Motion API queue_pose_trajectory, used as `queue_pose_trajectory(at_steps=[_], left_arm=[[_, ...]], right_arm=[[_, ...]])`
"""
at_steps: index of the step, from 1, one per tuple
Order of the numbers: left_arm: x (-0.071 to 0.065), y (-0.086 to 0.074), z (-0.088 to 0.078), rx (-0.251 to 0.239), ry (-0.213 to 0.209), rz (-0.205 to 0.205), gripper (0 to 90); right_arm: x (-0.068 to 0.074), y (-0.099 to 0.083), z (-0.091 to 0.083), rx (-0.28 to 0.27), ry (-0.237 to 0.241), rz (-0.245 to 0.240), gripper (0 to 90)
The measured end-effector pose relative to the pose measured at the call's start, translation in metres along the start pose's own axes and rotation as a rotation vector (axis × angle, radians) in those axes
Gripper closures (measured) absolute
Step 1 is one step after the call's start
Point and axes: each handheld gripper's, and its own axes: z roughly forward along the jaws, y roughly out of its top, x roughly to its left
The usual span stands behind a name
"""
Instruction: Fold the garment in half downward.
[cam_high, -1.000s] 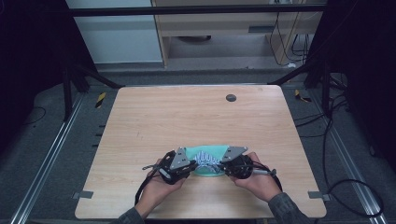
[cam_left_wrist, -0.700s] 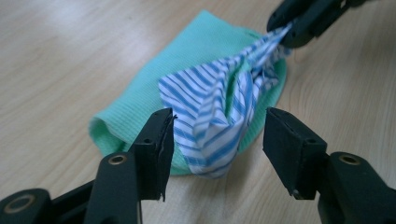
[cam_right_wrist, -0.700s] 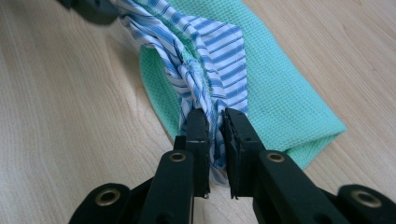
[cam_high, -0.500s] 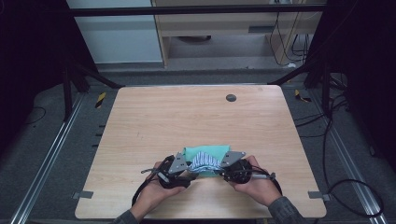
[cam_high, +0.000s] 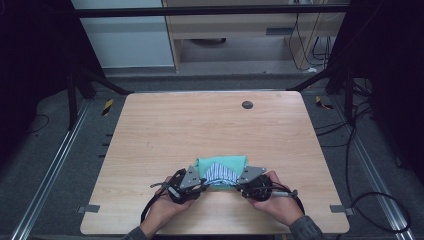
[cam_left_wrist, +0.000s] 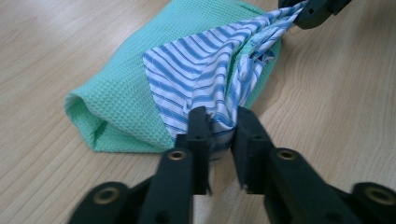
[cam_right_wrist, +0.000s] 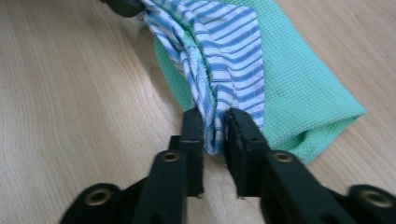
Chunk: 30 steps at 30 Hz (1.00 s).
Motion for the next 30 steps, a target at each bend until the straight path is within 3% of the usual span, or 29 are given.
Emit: queue_pose_trajectory(at_steps=[3, 13, 23, 26, 30], left_arm=[[-0.001, -0.001, 0.000, 0.028, 0.002, 0.032, 84.4], [-0.010, -0.008, 0.000, 0.094, -0.002, 0.098, 85.0], [-0.018, -0.013, -0.003, 0.084, -0.017, 0.075, 83.8], [-0.020, -0.017, -0.008, 0.069, -0.013, 0.042, 74.6], [-0.019, -0.021, -0.014, 0.056, -0.016, 0.005, 72.6]], right_arm=[[0.003, -0.002, 0.000, -0.004, 0.007, -0.002, 85.7], [0.013, -0.008, 0.006, 0.042, 0.042, -0.071, 87.3], [0.015, -0.009, 0.003, 0.055, 0.041, -0.081, 86.7], [0.017, -0.011, -0.001, 0.040, 0.033, -0.070, 77.4], [0.018, -0.015, -0.008, 0.025, 0.030, -0.041, 70.1]])
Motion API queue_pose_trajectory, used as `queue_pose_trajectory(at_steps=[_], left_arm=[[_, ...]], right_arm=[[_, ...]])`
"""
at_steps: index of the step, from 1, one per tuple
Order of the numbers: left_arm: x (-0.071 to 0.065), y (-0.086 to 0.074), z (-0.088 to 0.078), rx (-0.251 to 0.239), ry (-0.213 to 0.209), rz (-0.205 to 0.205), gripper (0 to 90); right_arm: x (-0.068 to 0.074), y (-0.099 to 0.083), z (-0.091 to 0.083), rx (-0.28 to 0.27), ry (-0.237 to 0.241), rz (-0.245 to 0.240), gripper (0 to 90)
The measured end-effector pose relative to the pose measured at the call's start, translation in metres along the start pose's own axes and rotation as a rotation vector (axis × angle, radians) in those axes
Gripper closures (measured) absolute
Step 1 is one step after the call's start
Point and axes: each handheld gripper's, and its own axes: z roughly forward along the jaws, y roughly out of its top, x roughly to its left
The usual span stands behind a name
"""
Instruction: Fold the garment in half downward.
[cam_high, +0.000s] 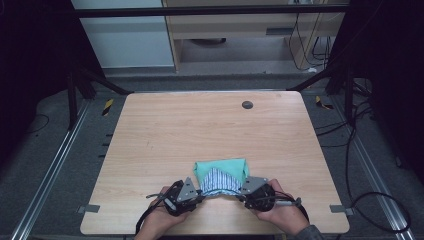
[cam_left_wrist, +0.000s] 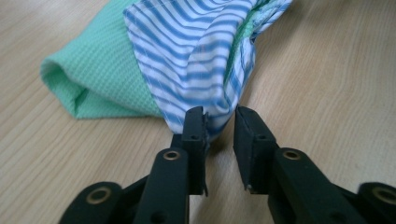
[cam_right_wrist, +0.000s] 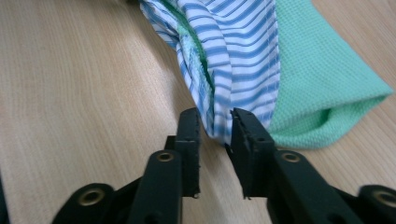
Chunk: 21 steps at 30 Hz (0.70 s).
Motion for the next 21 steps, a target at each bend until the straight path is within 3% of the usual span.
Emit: queue_pose_trajectory(at_steps=[2, 3, 7, 12, 21], left_arm=[[0.001, -0.003, -0.004, -0.008, -0.006, -0.014, 72.4], [0.002, -0.007, -0.006, -0.018, -0.006, -0.040, 71.1], [0.005, -0.010, -0.012, -0.031, 0.004, -0.063, 67.6], [0.012, -0.012, -0.022, -0.065, 0.034, -0.103, 64.6], [0.020, -0.018, -0.032, -0.087, 0.071, -0.136, 64.4]], right_arm=[[0.001, -0.004, -0.004, -0.001, -0.002, 0.012, 67.7], [0.000, -0.008, -0.007, 0.001, -0.011, 0.021, 65.6], [-0.003, -0.013, -0.014, -0.003, -0.025, 0.040, 61.5], [-0.011, -0.020, -0.022, -0.014, -0.052, 0.084, 55.8], [-0.020, -0.033, -0.028, -0.013, -0.071, 0.115, 53.2]])
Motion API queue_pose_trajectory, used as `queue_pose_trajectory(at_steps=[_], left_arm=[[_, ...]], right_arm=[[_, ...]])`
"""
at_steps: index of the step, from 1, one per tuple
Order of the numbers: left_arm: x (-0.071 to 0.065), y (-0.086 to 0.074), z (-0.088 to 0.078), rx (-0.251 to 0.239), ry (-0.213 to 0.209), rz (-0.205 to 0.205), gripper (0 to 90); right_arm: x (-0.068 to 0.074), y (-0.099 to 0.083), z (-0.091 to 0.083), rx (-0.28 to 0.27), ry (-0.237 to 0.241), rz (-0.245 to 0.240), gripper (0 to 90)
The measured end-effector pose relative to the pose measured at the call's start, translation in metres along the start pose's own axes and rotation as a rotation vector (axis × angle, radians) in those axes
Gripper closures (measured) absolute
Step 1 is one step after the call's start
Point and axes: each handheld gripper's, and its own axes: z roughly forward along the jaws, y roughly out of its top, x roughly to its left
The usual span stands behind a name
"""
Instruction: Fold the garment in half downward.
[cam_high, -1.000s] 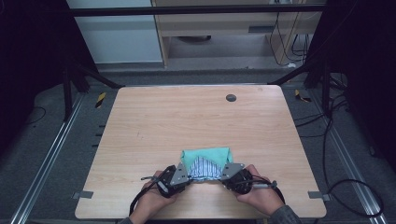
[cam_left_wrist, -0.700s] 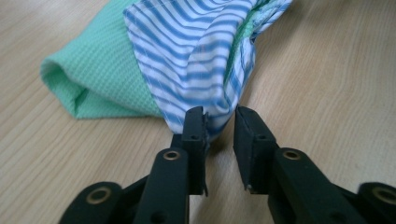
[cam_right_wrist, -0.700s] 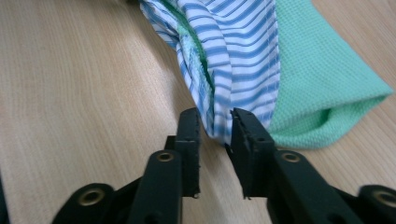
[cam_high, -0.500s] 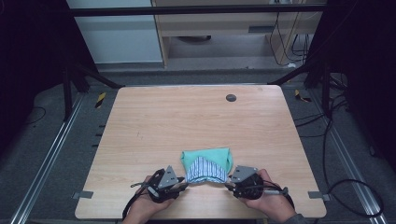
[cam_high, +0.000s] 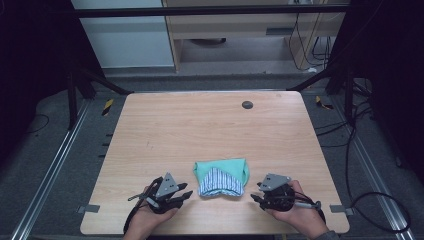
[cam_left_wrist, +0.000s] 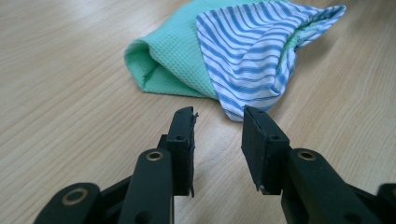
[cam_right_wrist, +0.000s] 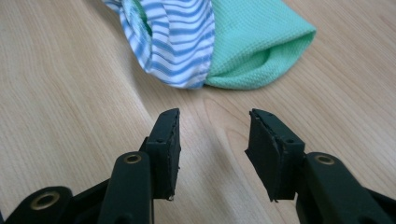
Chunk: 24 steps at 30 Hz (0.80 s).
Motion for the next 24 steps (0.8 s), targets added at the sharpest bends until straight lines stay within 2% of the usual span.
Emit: queue_pose_trajectory(at_steps=[4, 10, 11, 16, 20, 23, 24], left_arm=[[0.008, -0.003, -0.006, -0.005, 0.032, -0.018, 62.5], [0.018, -0.006, -0.007, -0.002, 0.079, -0.054, 52.2], [0.022, -0.007, -0.008, -0.006, 0.097, -0.069, 50.8], [0.032, -0.011, -0.010, 0.011, 0.150, -0.090, 42.2], [0.043, -0.015, -0.009, 0.036, 0.197, -0.129, 30.4], [0.052, -0.019, -0.008, 0.045, 0.222, -0.175, 21.0], [0.052, -0.019, -0.008, 0.045, 0.222, -0.175, 19.2]], right_arm=[[-0.005, -0.004, 0.000, -0.004, -0.018, 0.027, 49.5], [-0.012, -0.009, 0.001, -0.011, -0.038, 0.061, 42.9], [-0.014, -0.010, 0.002, -0.013, -0.057, 0.079, 39.5], [-0.022, -0.013, 0.005, 0.000, -0.082, 0.134, 26.7], [-0.030, -0.016, 0.009, 0.010, -0.093, 0.192, 15.1], [-0.036, -0.017, 0.012, 0.011, -0.121, 0.231, 12.3], [-0.036, -0.017, 0.012, 0.011, -0.121, 0.231, 12.3]])
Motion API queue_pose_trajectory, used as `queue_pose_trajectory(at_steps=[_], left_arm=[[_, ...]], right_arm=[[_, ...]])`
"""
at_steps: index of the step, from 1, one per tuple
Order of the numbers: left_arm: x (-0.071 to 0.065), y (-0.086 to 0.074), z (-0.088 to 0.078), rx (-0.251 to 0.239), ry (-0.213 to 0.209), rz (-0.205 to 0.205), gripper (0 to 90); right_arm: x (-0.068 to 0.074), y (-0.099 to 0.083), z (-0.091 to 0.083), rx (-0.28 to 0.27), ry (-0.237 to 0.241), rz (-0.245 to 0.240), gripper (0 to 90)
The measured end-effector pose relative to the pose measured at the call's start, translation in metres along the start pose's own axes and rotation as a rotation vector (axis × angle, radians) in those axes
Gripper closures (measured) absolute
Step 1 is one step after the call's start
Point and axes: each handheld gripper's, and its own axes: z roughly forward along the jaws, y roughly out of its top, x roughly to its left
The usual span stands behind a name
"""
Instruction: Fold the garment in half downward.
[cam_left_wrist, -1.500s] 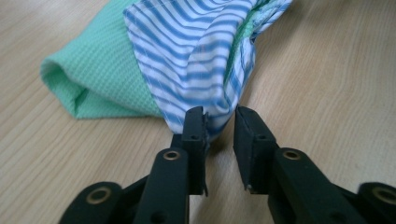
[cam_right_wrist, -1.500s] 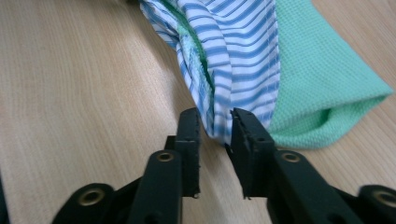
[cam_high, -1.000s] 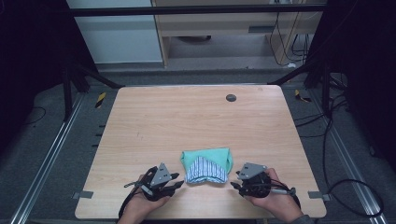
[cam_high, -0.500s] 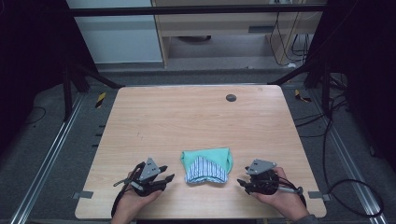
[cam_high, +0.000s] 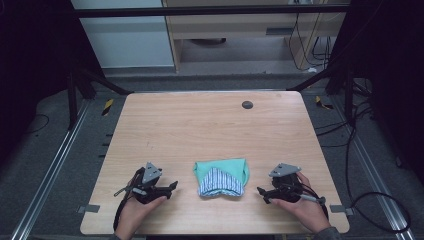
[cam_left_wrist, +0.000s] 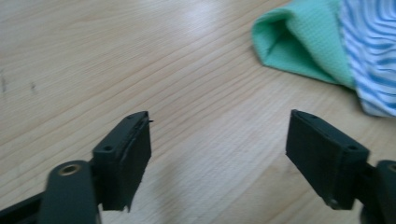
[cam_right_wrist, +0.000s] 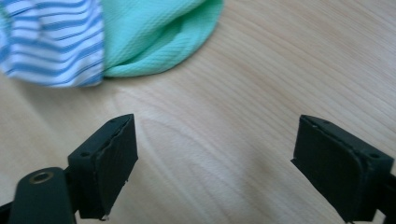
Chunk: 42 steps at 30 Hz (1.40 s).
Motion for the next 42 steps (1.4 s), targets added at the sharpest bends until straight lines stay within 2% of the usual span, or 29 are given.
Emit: queue_pose_trajectory(at_steps=[1, 2, 4, 5, 7, 9, 11, 17, 20, 21, 24, 25, 28, 34, 36, 39, 42], left_arm=[[0.003, -0.001, 0.001, 0.002, 0.005, -0.011, 17.8], [0.007, -0.001, 0.001, 0.005, 0.014, -0.035, 16.9], [0.010, -0.001, 0.002, 0.007, 0.019, -0.040, 15.8], [0.014, -0.002, 0.003, 0.008, 0.027, -0.056, 15.5], [0.017, -0.001, 0.006, 0.014, 0.035, -0.065, 14.4], [0.020, 0.001, 0.010, 0.021, 0.030, -0.066, 13.1], [0.022, 0.004, 0.016, 0.046, 0.024, -0.058, 11.4], [0.027, 0.017, 0.025, 0.047, 0.027, -0.045, 9.8], [0.030, 0.022, 0.030, 0.043, 0.020, -0.043, 10.2], [0.033, 0.027, 0.036, 0.049, 0.020, -0.036, 10.1], [0.036, 0.032, 0.041, 0.051, 0.023, -0.033, 9.7], [0.041, 0.038, 0.047, 0.047, 0.026, -0.045, 9.6], [0.044, 0.040, 0.051, 0.039, 0.026, -0.057, 9.2], [0.054, 0.042, 0.060, 0.055, 0.034, -0.072, 8.0], [0.058, 0.041, 0.063, 0.059, 0.035, -0.086, 7.5], [0.061, 0.040, 0.064, 0.059, 0.041, -0.098, 7.6], [0.065, 0.040, 0.066, 0.060, 0.045, -0.106, 7.5]], right_arm=[[-0.005, 0.000, 0.003, 0.006, -0.011, 0.046, 9.7], [-0.007, 0.001, 0.005, 0.012, -0.016, 0.064, 9.0], [-0.010, 0.001, 0.007, 0.016, -0.020, 0.078, 8.4], [-0.013, 0.001, 0.010, 0.028, -0.032, 0.107, 7.7], [-0.017, 0.001, 0.013, 0.026, -0.036, 0.133, 7.8], [-0.020, 0.002, 0.016, 0.024, -0.037, 0.149, 7.5], [-0.023, 0.002, 0.021, 0.029, -0.037, 0.156, 7.3], [-0.032, 0.009, 0.032, 0.042, -0.053, 0.172, 7.3], [-0.034, 0.013, 0.034, 0.046, -0.052, 0.164, 7.2], [-0.036, 0.017, 0.037, 0.047, -0.059, 0.154, 7.2], [-0.041, 0.024, 0.040, 0.043, -0.070, 0.162, 7.5], [-0.042, 0.026, 0.041, 0.040, -0.075, 0.166, 7.7], [-0.047, 0.031, 0.044, 0.028, -0.083, 0.174, 7.8], [-0.056, 0.043, 0.055, 0.011, -0.098, 0.205, 7.8], [-0.060, 0.044, 0.058, -0.015, -0.100, 0.233, 8.2], [-0.066, 0.045, 0.061, -0.018, -0.143, 0.254, 7.8], [-0.072, 0.046, 0.064, -0.029, -0.164, 0.288, 7.8]])
